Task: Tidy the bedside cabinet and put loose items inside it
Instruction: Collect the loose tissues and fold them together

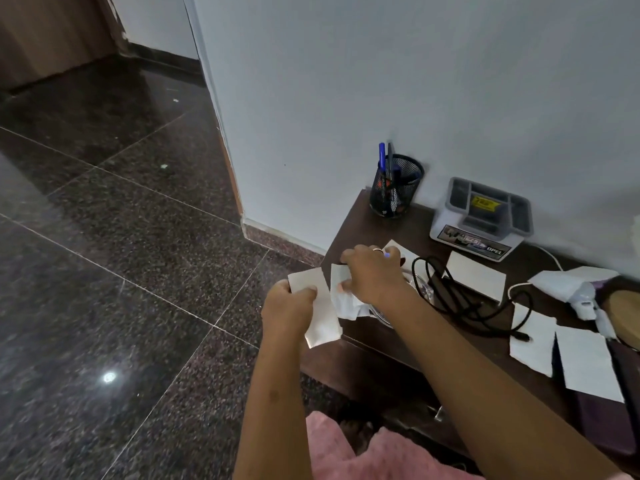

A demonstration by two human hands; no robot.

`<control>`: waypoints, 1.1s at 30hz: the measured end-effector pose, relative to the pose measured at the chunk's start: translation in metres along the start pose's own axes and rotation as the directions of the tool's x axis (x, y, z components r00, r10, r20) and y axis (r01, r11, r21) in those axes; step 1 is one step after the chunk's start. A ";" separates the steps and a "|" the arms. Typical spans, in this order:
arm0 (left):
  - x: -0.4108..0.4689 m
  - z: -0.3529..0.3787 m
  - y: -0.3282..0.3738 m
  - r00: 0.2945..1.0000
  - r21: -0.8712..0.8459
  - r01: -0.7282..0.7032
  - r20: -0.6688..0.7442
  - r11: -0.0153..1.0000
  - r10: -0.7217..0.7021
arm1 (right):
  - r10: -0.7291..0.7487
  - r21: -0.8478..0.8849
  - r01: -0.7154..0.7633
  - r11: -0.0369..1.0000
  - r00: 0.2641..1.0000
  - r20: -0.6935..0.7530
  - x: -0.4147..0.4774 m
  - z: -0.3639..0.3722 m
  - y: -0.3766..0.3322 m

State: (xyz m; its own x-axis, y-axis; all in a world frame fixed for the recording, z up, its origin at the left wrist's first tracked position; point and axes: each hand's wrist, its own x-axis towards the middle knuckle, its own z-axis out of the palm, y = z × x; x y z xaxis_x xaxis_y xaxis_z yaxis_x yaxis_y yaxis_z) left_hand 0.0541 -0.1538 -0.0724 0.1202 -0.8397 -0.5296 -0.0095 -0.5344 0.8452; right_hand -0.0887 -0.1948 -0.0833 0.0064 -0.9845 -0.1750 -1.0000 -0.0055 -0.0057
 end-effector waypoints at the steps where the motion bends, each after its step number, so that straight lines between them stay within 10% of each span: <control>1: 0.002 -0.003 -0.001 1.000 0.010 0.000 0.001 1.000 0.000 | 0.010 0.028 -0.011 1.000 1.000 0.012 0.002 0.000 0.000; 9: 0.007 -0.012 -0.006 0.999 0.037 -0.039 -0.012 0.999 0.040 | 0.043 0.366 -0.035 0.930 0.999 -0.014 0.003 -0.023 0.012; 18: -0.002 -0.001 -0.001 0.999 -0.097 -0.002 0.039 0.995 0.006 | -0.068 0.906 0.109 0.410 0.994 -0.089 -0.029 -0.079 0.039; 26: -0.012 0.006 0.005 0.965 -0.231 0.170 0.237 0.958 -0.115 | -0.437 0.802 0.074 0.593 0.866 0.243 -0.041 -0.087 0.013; 33: -0.009 0.005 0.007 0.972 -0.231 0.161 0.206 0.960 -0.114 | -0.314 0.717 0.184 0.672 0.948 0.051 -0.031 -0.062 -0.002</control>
State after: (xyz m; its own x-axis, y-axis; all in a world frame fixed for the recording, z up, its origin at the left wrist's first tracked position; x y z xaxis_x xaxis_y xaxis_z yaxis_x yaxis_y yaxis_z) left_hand 0.0484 -0.1502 -0.0619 -0.0870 -0.7751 -0.6258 0.2393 -0.6260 0.7422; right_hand -0.0873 -0.1748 -0.0165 0.3205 -0.9227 -0.2143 -0.6675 -0.0595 -0.7423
